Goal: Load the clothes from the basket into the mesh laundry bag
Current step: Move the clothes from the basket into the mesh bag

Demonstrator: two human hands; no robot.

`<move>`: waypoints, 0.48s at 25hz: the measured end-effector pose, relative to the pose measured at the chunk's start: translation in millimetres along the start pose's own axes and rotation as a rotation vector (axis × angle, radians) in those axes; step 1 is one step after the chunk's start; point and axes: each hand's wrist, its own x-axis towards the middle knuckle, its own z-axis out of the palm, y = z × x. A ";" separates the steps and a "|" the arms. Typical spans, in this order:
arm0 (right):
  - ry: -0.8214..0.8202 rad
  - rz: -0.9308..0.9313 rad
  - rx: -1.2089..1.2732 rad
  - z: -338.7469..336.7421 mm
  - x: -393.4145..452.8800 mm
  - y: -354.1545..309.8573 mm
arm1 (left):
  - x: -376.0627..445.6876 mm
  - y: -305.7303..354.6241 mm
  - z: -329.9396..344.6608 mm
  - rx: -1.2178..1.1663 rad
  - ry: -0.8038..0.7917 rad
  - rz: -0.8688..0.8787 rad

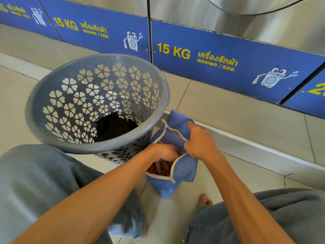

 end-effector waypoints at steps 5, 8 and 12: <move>-0.061 0.014 0.105 -5.1 3.8 -6.3 | -83.7 5.0 -40.9 -0.001 0.195 0.309; -0.077 -0.019 0.200 -9.0 3.0 -10.3 | -143.7 5.5 -59.5 -0.040 0.274 0.450; -0.088 -0.027 0.170 -5.5 -0.9 -17.3 | -164.2 -4.5 -88.2 -0.151 0.544 0.498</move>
